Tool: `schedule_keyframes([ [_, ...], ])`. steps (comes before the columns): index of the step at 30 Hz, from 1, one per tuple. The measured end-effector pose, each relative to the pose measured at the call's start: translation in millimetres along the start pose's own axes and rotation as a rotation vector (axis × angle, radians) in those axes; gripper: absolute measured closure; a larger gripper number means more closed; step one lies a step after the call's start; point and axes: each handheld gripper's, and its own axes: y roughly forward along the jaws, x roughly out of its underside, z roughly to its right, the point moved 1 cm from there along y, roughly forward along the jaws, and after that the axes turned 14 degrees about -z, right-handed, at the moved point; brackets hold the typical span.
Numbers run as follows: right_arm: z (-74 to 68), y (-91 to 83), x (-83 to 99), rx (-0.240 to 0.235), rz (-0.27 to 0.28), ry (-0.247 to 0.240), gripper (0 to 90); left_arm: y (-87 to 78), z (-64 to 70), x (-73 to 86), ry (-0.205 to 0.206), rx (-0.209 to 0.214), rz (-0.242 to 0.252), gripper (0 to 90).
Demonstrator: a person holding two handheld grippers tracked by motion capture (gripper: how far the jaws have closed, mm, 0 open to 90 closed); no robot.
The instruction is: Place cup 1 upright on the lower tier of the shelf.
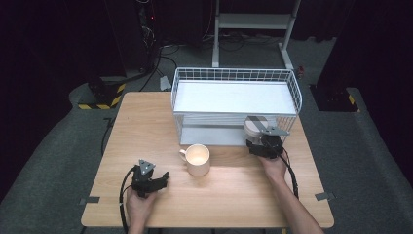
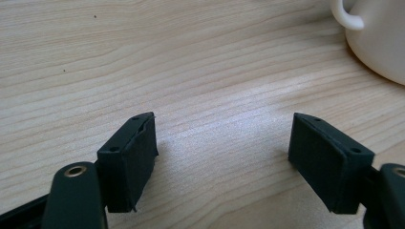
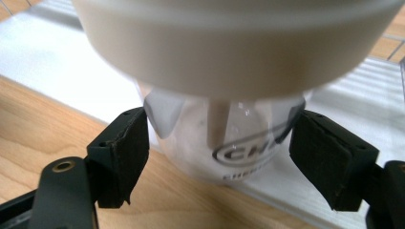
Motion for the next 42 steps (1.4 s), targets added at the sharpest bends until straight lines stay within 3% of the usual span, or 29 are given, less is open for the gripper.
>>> schedule_keyframes([
  [7, -1.3, 1.7, 2.2, 0.007, -0.009, 0.013, 23.7, 0.1, 0.0, 0.0, 0.000, -0.001, 0.002, 25.1],
  [12, -0.8, 3.0, 2.2, 0.017, -0.002, 0.005, 34.6, 0.1, 0.1, 0.0, -0.001, -0.001, 0.002, 25.1],
  [19, -1.6, 6.5, -2.3, 0.029, -0.009, 0.019, 35.9, 0.1, 0.0, 0.0, -0.001, -0.001, 0.001, 25.1],
  [24, -0.8, 11.7, -2.6, 0.018, -0.016, 0.065, 38.5, 0.1, 0.0, 0.0, 0.000, -0.001, 0.001, 25.1],
  [30, 0.0, 15.0, -8.2, 0.027, -0.033, 0.069, 39.3, 0.0, 0.1, 0.0, 0.001, 0.001, 0.000, 25.1],
  [31, 0.8, 15.6, -10.2, 0.031, -0.029, 0.052, 39.5, -0.1, 0.0, 0.0, 0.001, 0.002, -0.001, 25.1],
  [37, 0.1, 20.0, -14.1, 0.033, -0.028, 0.095, 42.9, 0.0, 0.3, 0.0, 0.002, 0.003, 0.000, 25.1],
  [38, 2.5, 22.1, -14.3, 0.040, -0.022, 0.070, 43.2, -0.1, 0.4, 0.0, 0.001, 0.004, -0.001, 25.1],
  [39, 0.4, 22.9, -13.8, 0.039, -0.033, 0.101, 43.4, 0.1, 0.7, 0.1, -0.002, 0.005, 0.001, 25.1],
  [42, 1.5, 25.9, -14.2, 0.051, -0.027, 0.094, 44.9, 0.1, 0.7, 0.1, -0.001, 0.005, 0.001, 25.1],
])
